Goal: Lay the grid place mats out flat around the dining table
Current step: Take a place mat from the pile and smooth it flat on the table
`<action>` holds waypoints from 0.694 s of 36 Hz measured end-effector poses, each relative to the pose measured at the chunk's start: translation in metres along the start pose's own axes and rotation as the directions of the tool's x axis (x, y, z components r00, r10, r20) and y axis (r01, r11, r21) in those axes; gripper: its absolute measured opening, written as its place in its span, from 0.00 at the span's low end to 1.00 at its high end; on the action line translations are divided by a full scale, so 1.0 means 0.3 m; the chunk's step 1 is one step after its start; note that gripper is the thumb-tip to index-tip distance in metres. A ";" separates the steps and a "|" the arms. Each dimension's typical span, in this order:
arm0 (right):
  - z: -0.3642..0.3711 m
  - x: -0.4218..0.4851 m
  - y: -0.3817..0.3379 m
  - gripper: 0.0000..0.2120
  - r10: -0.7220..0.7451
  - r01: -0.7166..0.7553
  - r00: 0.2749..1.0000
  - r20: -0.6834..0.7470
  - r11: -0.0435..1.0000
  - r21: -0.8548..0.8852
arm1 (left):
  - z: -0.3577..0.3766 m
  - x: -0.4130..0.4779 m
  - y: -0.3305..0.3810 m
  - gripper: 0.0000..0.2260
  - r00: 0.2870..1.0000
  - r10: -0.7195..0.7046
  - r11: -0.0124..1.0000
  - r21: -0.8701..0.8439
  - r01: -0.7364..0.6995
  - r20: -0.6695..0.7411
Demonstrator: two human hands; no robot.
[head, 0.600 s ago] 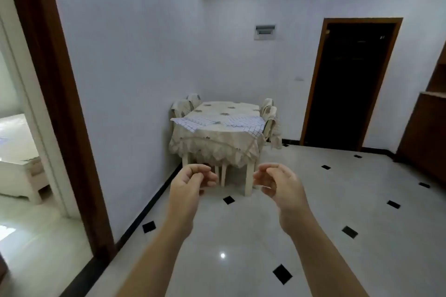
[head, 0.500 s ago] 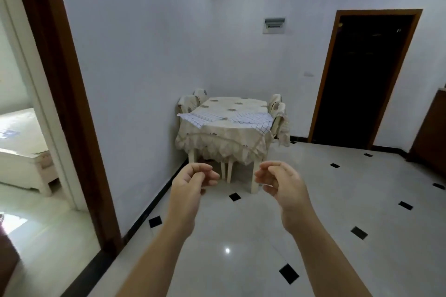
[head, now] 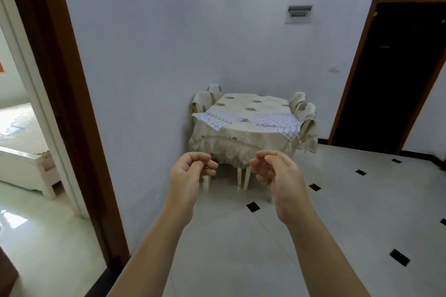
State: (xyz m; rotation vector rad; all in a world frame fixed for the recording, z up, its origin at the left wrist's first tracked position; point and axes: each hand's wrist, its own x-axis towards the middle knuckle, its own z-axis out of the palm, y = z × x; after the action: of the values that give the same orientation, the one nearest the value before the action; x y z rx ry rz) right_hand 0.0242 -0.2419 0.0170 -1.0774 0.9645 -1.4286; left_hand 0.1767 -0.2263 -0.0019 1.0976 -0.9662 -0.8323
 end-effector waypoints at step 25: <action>0.200 1.066 0.319 0.13 0.059 -0.058 0.997 -0.042 0.998 0.012 | 0.107 1.028 -0.376 0.13 0.988 -0.152 0.988 0.025 0.152 -0.008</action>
State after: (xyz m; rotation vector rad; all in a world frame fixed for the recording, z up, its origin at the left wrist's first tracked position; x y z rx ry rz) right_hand 0.0949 -0.5712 -0.0220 -1.0066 1.0094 -1.4123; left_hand 0.2499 -0.5459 -0.0401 1.2062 -0.8985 -0.9418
